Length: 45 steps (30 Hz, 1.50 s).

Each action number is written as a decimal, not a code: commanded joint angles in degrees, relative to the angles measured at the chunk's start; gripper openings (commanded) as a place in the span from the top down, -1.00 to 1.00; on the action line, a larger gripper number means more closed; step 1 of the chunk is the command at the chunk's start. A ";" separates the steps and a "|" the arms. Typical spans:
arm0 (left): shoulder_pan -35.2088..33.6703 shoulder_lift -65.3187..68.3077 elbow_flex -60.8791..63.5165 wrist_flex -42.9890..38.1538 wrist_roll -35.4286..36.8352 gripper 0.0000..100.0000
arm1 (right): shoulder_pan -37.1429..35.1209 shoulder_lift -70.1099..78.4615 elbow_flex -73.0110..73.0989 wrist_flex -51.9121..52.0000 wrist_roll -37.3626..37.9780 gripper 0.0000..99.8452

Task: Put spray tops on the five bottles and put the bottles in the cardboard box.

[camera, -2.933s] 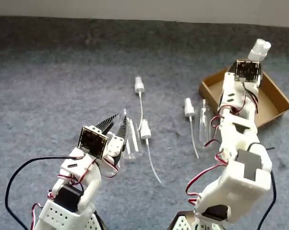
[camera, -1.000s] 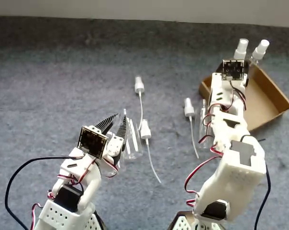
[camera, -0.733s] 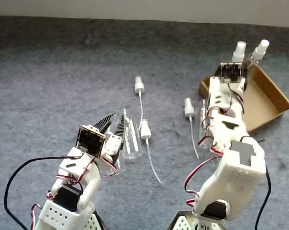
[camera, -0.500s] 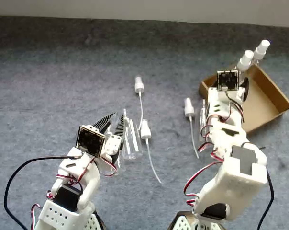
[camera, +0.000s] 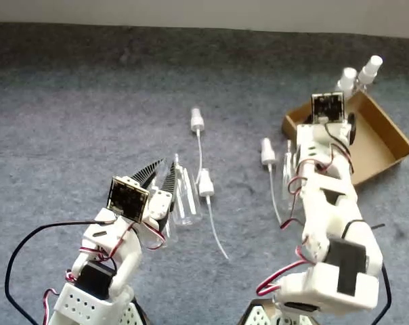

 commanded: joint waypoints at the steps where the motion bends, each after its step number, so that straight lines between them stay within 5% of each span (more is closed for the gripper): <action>1: -0.84 -0.92 1.27 0.26 -0.62 0.99 | 0.22 -8.66 -0.66 7.08 0.79 0.45; 20: -1.01 -1.01 1.10 0.26 -0.62 0.99 | 0.13 -41.36 -0.57 44.97 0.44 0.45; 29: -9.98 -1.01 -1.98 0.26 -0.62 0.99 | -5.14 -51.38 -0.57 63.43 0.35 0.45; 36: -10.86 -1.01 -2.07 0.26 -0.62 0.99 | -11.47 -46.64 -4.53 68.97 -7.03 0.45; 45: -10.86 -1.01 -1.71 0.09 -0.62 0.99 | -12.88 -20.62 -23.87 77.58 -10.46 0.45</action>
